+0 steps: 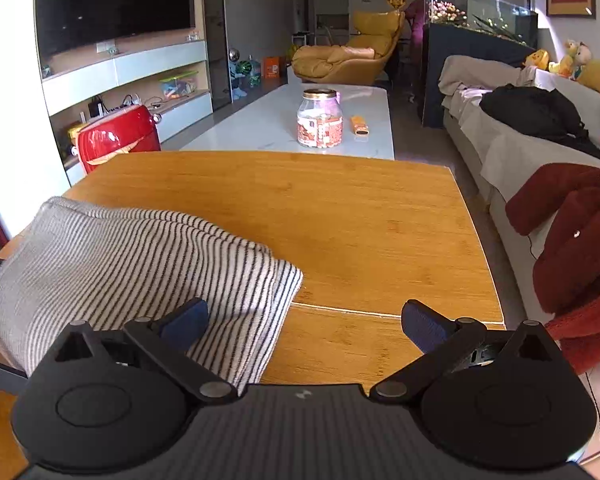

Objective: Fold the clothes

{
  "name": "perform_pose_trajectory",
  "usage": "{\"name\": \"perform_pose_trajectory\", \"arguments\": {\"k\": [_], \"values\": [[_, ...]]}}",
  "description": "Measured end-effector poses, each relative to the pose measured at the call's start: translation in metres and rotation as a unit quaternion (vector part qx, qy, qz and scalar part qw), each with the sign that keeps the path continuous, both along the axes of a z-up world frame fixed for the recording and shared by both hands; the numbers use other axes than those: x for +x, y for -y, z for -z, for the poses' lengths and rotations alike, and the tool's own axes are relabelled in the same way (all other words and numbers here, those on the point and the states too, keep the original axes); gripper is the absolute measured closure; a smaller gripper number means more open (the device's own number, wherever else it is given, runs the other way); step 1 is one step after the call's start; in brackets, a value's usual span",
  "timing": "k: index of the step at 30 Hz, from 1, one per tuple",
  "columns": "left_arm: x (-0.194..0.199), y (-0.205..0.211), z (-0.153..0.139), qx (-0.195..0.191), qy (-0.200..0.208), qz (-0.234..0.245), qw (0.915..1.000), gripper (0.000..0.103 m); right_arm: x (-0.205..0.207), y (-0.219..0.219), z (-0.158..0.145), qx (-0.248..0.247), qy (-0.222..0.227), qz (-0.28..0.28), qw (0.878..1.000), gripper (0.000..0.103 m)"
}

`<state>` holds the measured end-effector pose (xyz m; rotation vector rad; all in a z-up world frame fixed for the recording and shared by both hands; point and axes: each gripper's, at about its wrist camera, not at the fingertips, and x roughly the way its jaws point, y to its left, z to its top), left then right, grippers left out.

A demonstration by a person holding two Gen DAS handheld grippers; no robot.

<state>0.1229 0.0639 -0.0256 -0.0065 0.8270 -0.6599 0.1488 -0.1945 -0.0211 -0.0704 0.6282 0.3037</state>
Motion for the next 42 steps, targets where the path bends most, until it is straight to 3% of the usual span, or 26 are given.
{"name": "perform_pose_trajectory", "arguments": {"k": [3,8,10,12,16,18,20,23,26,30,34,39,42], "values": [[-0.004,0.011,-0.001,-0.008,-0.013,0.001,0.9999,0.01,-0.014,-0.003,-0.011,-0.007,0.027,-0.017,0.999,0.0],[-0.006,0.015,-0.007,-0.076,-0.055,0.003,0.9956,0.029,-0.003,-0.015,-0.012,-0.05,0.032,-0.013,0.998,0.0],[-0.009,0.017,-0.016,-0.057,-0.028,-0.014,0.9979,0.029,0.008,-0.014,-0.004,-0.05,0.018,-0.008,0.999,0.0],[-0.013,0.017,-0.03,-0.024,0.024,-0.038,0.9987,0.028,0.019,-0.009,0.003,-0.028,-0.005,0.003,1.0,0.0],[-0.015,0.008,-0.066,0.03,0.114,-0.085,0.9894,0.026,0.007,-0.004,0.001,-0.014,0.003,0.021,1.0,0.0],[-0.014,0.006,-0.081,0.026,0.135,-0.071,0.988,0.012,-0.01,-0.002,-0.006,-0.017,0.017,0.026,0.999,0.0],[-0.011,0.014,-0.09,0.022,0.145,-0.034,0.9886,0.006,-0.029,0.003,-0.014,-0.005,0.02,0.024,0.999,0.0],[0.0,0.037,-0.087,0.026,0.139,0.035,0.9894,0.005,-0.049,0.025,-0.023,0.068,-0.03,0.031,0.997,0.0],[0.028,0.058,-0.067,0.047,0.108,0.071,0.9905,0.005,-0.06,0.042,-0.014,0.163,-0.113,0.028,0.98,0.0],[0.07,0.059,-0.034,0.055,0.05,0.059,0.9955,0.003,-0.062,0.045,0.01,0.236,-0.187,0.023,0.953,0.021],[0.092,0.039,-0.017,0.005,-0.006,0.045,0.999,0.002,-0.046,0.038,0.019,0.255,-0.194,0.02,0.947,0.04],[0.093,0.023,-0.011,-0.007,-0.02,0.022,0.9995,0.002,-0.024,0.029,0.029,0.277,-0.201,0.016,0.94,0.043],[0.092,0.015,-0.011,-0.013,-0.029,0.002,0.9995,0.002,-0.011,0.028,0.025,0.264,-0.189,0.022,0.946,0.043]]}}
